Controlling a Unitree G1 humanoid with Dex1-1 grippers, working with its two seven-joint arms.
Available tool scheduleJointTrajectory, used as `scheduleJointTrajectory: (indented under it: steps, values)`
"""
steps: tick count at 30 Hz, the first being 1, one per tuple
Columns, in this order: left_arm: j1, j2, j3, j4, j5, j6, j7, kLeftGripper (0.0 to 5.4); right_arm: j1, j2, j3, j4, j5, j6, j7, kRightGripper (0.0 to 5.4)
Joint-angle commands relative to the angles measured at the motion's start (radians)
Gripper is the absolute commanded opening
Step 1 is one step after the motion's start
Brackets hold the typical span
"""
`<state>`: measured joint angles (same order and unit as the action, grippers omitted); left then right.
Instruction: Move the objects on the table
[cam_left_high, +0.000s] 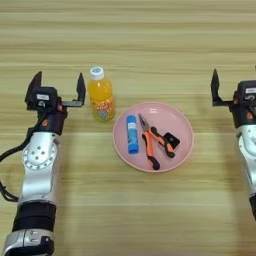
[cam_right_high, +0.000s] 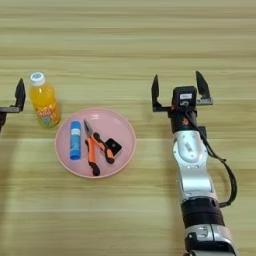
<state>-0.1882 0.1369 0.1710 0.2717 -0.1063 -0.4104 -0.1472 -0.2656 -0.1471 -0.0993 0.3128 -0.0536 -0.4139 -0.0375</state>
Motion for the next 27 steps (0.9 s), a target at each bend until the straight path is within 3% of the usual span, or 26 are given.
scheduleJointTrajectory:
  steps: [1,12,19,27]
  values:
    - [-0.002,-0.001,-0.004,-0.03,-0.034,-0.029,-0.029,5.4,-0.015,0.001,0.0,0.006,0.001,-0.008,-0.001,5.35]
    - [0.014,-0.014,-0.012,-0.128,-0.113,-0.052,-0.09,5.4,-0.015,0.003,0.003,0.007,-0.002,-0.01,-0.003,5.35]
    - [0.006,-0.013,-0.037,-0.149,-0.128,-0.006,-0.121,5.4,-0.016,0.006,0.006,0.007,-0.005,-0.009,-0.006,5.35]
    - [0.015,0.0,-0.101,-0.156,-0.104,0.05,-0.169,5.4,-0.015,0.007,0.008,0.004,-0.006,-0.007,-0.01,5.35]
